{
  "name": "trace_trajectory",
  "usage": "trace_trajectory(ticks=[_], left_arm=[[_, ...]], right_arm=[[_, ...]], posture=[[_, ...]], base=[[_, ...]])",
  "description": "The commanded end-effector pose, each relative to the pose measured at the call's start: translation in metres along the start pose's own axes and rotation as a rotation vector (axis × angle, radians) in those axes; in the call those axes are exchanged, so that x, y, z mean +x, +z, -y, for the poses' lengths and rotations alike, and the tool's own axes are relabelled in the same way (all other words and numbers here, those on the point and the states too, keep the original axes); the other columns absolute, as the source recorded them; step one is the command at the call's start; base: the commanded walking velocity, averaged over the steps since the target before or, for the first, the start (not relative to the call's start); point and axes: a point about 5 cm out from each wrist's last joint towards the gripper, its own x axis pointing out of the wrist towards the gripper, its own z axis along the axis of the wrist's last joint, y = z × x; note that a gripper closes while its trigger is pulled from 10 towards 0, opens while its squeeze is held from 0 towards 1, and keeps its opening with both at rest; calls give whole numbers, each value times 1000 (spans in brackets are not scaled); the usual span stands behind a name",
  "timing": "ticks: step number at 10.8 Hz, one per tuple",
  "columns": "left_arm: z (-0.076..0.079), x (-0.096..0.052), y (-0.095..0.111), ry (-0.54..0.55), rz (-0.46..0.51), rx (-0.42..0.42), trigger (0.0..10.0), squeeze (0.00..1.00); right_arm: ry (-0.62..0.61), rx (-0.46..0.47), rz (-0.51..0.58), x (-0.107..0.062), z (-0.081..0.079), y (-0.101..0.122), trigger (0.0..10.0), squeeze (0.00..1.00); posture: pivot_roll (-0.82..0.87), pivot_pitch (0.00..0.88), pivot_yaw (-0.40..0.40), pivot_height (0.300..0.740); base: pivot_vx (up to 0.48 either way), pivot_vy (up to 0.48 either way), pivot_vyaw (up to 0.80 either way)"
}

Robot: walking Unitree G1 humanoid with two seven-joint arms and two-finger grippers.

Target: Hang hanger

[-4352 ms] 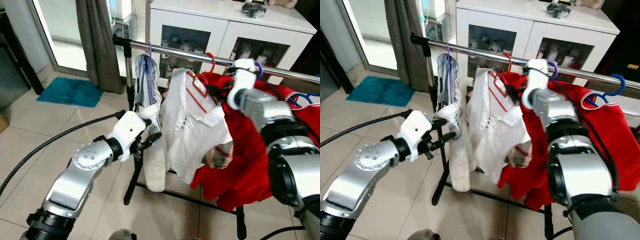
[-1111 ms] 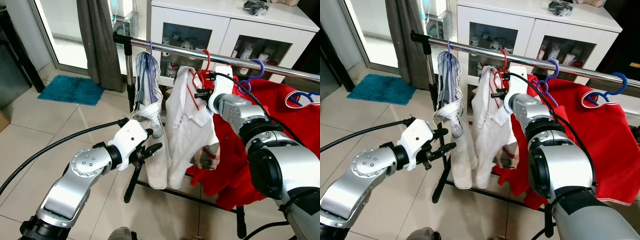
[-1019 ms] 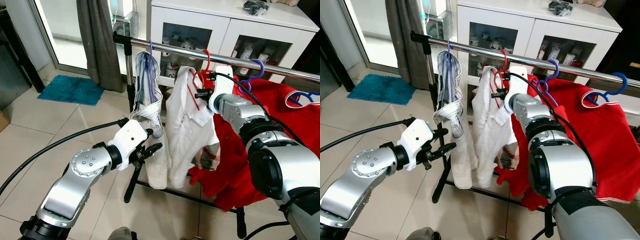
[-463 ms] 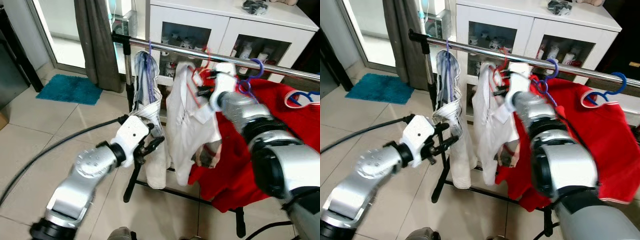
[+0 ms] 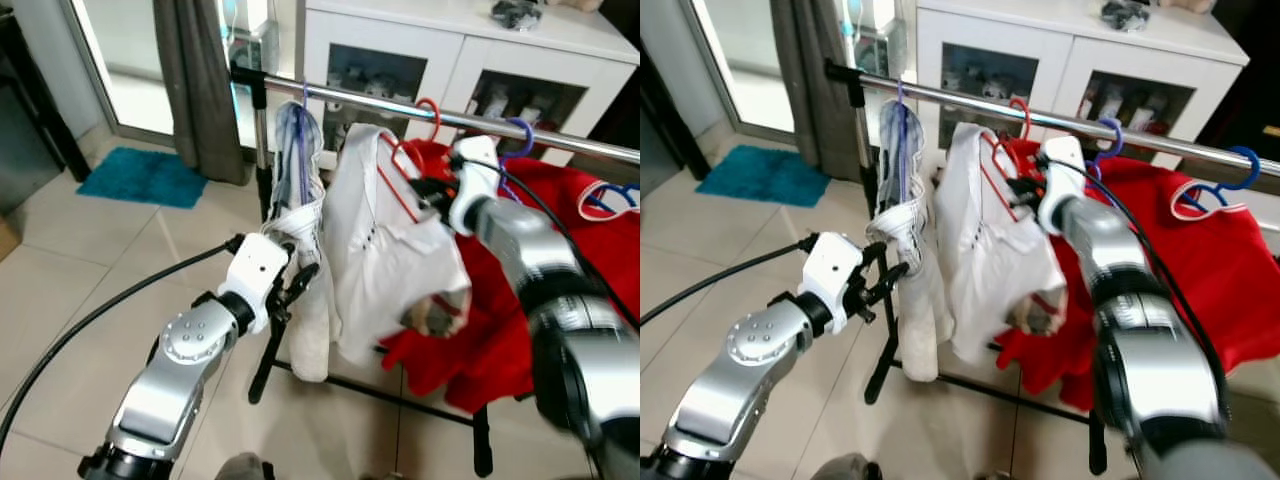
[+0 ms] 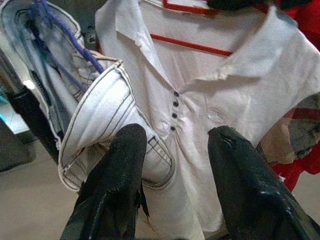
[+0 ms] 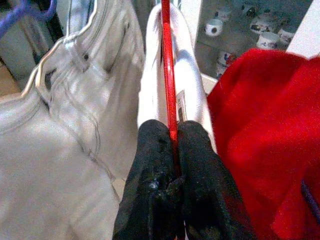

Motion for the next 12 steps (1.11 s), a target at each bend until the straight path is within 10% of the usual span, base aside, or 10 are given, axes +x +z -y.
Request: trace_trajectory(ticks=[1, 12], left_arm=[[1, -1, -4, 13, -9, 1, 10000, 0], [-7, -2, -12, 107, -21, -75, 10000, 0]], right_arm=[[5, -13, 27, -6, 2, 5, 0, 0], [-187, 11, 3, -77, -54, -53, 0, 0]], posture=[[107, 0, -51, 740], [65, 0, -64, 740]], base=[[0, 0, 0], [0, 0, 0]])
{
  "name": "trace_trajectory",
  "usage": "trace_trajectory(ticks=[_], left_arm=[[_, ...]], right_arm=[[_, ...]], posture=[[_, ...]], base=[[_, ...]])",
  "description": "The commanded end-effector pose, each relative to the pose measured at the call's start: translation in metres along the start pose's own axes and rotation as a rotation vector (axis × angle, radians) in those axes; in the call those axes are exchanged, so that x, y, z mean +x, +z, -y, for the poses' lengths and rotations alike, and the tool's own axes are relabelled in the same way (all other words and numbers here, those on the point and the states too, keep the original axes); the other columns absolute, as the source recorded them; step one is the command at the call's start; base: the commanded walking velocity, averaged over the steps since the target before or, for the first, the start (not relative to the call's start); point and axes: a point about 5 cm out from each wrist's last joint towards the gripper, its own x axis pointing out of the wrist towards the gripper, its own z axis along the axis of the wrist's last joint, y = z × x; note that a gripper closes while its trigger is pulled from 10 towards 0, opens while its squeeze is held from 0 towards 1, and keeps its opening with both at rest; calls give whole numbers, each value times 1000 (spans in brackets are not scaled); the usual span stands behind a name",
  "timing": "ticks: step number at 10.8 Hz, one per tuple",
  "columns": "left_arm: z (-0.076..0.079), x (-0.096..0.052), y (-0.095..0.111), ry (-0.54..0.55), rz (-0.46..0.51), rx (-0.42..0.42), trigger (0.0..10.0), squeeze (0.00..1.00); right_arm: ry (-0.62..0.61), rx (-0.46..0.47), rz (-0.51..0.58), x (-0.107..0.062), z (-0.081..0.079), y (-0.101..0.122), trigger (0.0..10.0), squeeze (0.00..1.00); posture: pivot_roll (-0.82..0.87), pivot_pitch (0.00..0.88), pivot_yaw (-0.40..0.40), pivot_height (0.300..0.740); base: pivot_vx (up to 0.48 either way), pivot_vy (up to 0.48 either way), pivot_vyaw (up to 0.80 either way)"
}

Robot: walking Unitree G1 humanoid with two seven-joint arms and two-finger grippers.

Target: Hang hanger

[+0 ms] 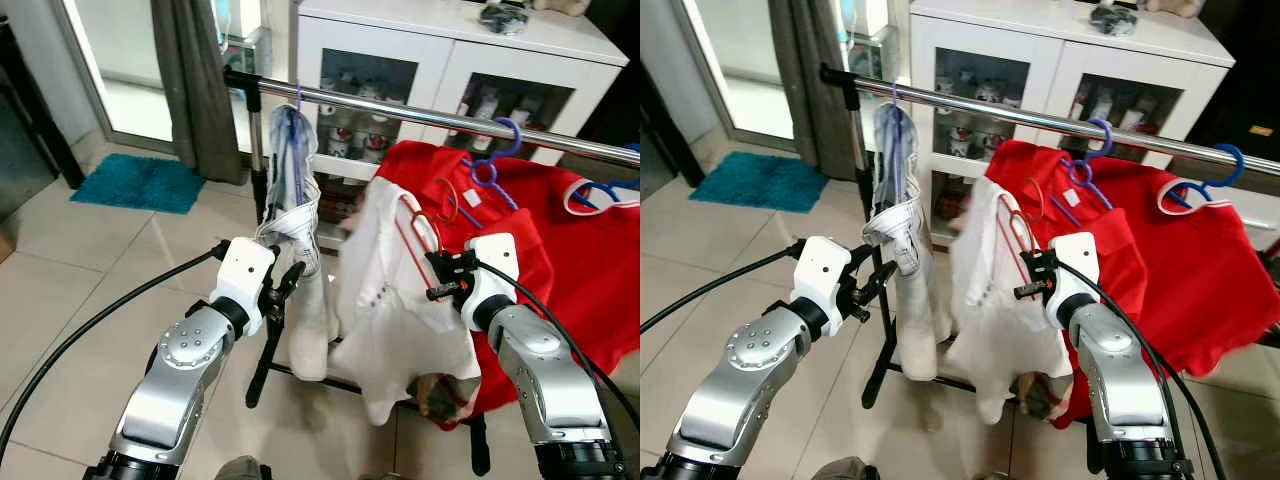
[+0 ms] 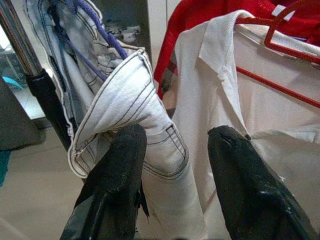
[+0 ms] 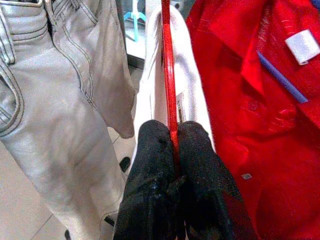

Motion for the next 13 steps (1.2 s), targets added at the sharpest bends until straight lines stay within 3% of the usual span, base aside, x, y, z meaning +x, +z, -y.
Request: trace_trajectory(ticks=[1, 9, 13], left_arm=[[-1, 2, 0, 6, -2, -8, 10000, 0], [-6, 4, 2, 28, 6, -2, 10000, 0], [-5, 8, 3, 4, 12, 10, 10000, 0]], right_arm=[[-22, -13, 32, -2, 2, 10, 0, 0], [-24, -18, 47, 6, -7, 14, 0, 0], [-67, -36, 49, 5, 5, 17, 0, 0]], posture=[[61, 0, -58, 740], [69, 0, -79, 740], [59, 0, -75, 740]], base=[[0, 0, 0], [-249, 0, 0], [0, 0, 0]])
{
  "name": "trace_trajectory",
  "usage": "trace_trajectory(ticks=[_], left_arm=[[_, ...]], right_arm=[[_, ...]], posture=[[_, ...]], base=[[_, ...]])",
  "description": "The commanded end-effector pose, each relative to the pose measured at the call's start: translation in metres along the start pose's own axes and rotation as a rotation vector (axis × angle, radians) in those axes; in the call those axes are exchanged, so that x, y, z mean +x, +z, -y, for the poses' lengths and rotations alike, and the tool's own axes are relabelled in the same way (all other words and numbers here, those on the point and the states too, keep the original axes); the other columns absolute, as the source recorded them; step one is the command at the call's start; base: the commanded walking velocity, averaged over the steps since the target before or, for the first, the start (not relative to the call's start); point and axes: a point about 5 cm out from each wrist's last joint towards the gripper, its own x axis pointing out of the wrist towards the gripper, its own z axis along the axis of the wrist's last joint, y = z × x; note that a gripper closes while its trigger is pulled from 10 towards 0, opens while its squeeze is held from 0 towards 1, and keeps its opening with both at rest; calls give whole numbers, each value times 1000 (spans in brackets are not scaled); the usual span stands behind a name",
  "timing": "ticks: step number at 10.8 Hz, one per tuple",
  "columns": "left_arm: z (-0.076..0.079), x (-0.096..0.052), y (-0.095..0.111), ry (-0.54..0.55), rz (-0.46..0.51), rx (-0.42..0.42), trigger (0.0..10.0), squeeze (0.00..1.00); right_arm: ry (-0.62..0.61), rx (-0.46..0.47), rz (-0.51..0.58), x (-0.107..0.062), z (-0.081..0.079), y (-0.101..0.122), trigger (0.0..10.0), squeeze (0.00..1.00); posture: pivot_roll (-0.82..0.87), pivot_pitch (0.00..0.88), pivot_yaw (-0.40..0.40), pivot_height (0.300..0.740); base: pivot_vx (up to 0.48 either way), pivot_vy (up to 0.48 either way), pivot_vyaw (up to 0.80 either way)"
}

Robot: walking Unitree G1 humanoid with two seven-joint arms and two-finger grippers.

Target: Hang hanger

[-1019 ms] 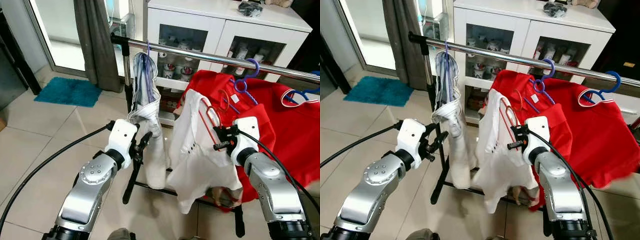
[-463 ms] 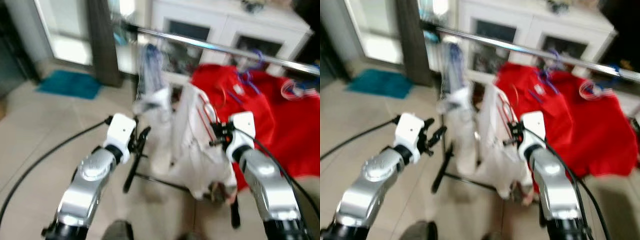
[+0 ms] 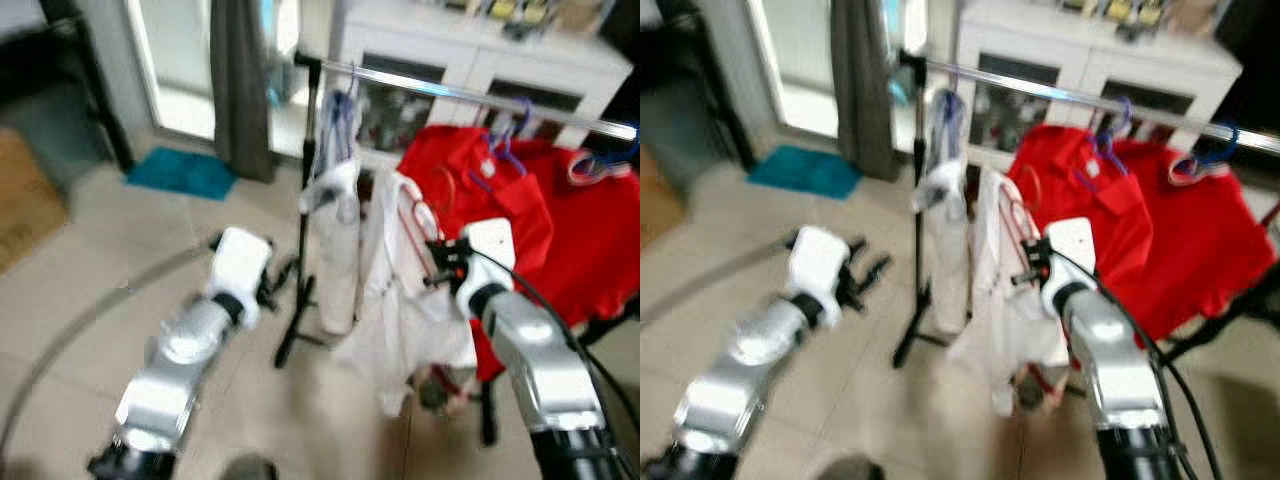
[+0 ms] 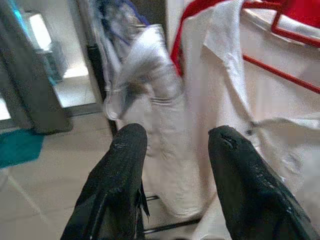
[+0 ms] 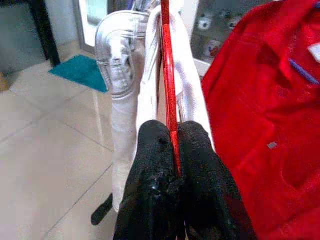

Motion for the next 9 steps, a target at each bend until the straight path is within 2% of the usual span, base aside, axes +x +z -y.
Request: trace_trajectory(ticks=[1, 3, 4, 5, 8, 9], left_arm=[[-2, 4, 5, 2, 14, 15, 10000, 0], [4, 10, 9, -37, 21, 58, 10000, 0], [3, 7, 8, -70, 32, 45, 10000, 180], [-1, 8, 16, -80, 87, 11, 10000, 1000], [-4, 27, 30, -149, 129, 75, 10000, 1000], [-10, 34, 34, -131, 141, 60, 10000, 1000]], right_arm=[[-28, -13, 29, -3, 7, 7, 0, 0], [-17, -27, 31, -2, 13, 8, 0, 0], [25, -5, 40, -4, 13, 7, 0, 0], [97, 27, 76, -7, 12, 12, 0, 0], [325, 2, 191, -14, 3, 34, 0, 0], [374, 23, 233, -18, -2, 39, 0, 0]], posture=[[58, 0, -76, 740], [68, 0, -77, 740], [68, 0, -83, 740], [71, 0, -82, 740], [73, 0, -79, 740], [70, 0, -77, 740]], base=[[0, 0, 0], [0, 0, 0], [0, 0, 0], [0, 0, 0], [0, 0, 0], [0, 0, 0]])
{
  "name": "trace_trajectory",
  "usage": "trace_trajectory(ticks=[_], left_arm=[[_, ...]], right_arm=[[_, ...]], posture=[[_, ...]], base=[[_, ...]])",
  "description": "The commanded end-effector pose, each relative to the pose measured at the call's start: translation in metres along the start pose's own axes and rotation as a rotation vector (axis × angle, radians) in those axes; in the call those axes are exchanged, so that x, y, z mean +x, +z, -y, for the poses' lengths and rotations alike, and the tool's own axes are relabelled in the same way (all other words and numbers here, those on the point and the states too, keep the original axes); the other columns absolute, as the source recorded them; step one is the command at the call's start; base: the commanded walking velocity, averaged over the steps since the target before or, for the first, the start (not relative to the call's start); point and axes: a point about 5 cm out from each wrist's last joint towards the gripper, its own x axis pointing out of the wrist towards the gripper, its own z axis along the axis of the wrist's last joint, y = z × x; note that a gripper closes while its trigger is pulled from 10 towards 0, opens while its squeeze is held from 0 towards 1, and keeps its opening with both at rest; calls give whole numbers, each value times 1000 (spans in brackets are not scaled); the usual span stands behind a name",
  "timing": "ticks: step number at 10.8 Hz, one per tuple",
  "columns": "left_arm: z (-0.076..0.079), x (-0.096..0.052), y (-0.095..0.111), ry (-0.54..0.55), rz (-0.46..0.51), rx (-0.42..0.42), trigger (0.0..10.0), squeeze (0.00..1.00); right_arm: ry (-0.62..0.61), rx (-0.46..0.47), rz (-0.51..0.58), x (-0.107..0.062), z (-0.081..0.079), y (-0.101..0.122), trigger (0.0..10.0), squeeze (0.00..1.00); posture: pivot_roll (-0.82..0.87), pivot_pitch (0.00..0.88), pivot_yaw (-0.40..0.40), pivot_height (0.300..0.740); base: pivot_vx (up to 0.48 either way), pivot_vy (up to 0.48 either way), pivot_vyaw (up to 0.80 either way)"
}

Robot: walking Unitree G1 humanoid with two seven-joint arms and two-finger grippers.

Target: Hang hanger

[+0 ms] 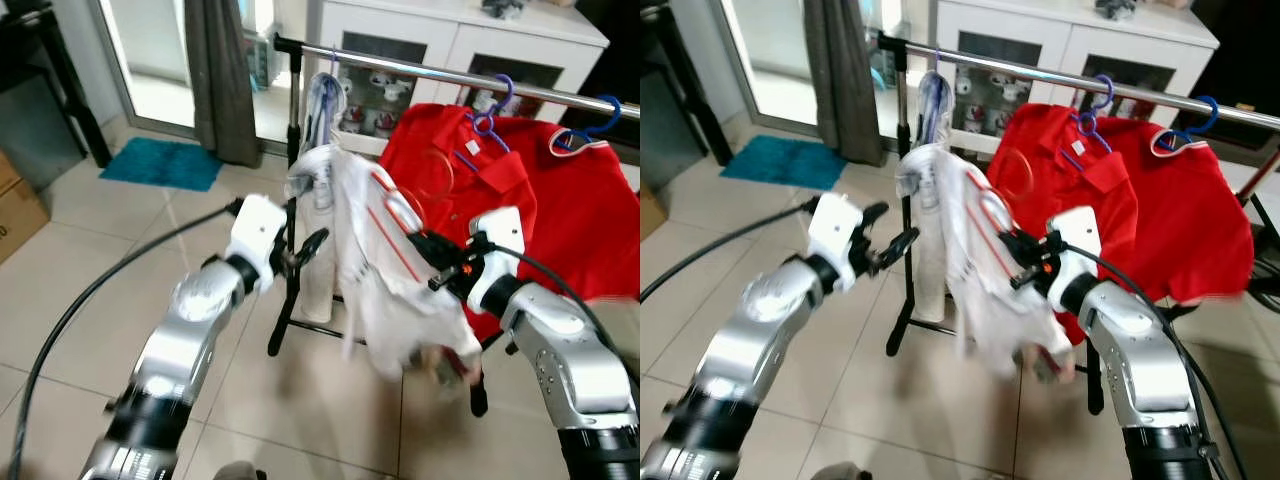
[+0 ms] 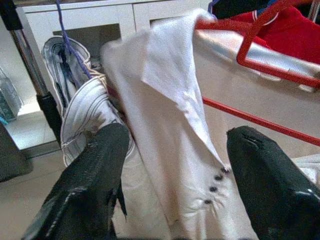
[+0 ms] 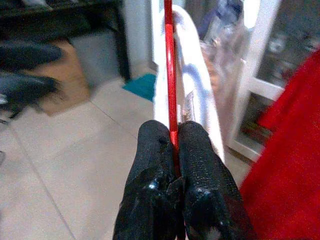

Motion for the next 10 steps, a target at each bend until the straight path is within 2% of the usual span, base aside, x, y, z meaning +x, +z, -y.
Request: trace_trajectory(ticks=[1, 2, 3, 5, 6, 7, 8, 10], left_arm=[[0, 4, 2, -8, 12, -9, 10000, 1000], [0, 10, 0, -14, -1, 1, 10000, 251], [-3, 14, -2, 13, -4, 4, 10000, 0], [-7, 22, 2, 16, 74, -71, 10000, 0], [-5, 26, 6, -29, 98, -73, 10000, 0], [-4, 27, 7, -48, 100, -58, 4471, 0], [-4, 29, 8, -53, 115, -44, 0, 0], [-3, 31, 9, -65, 148, -26, 0, 0]], right_arm=[[23, -18, 73, -3, -1, 13, 0, 0], [44, -21, 94, -5, -4, 16, 0, 0], [49, -19, 99, -6, -5, 16, 0, 0], [72, -5, 102, -9, -11, 16, 0, 0], [77, -5, 100, -10, -11, 16, 0, 0], [77, -6, 99, -10, -11, 16, 0, 0], [76, -7, 97, -10, -11, 16, 0, 0], [81, -6, 93, -10, -12, 15, 0, 0]], posture=[[69, 0, -68, 740], [68, 0, -61, 740], [65, 0, -57, 740], [56, 0, -49, 740], [55, 0, -49, 740], [51, 0, -45, 740], [49, 0, -44, 740], [50, 0, -45, 740]], base=[[0, 0, 0], [0, 0, 0], [0, 0, 0], [0, 0, 0], [0, 0, 0], [0, 0, 0], [0, 0, 0], [0, 0, 0]])
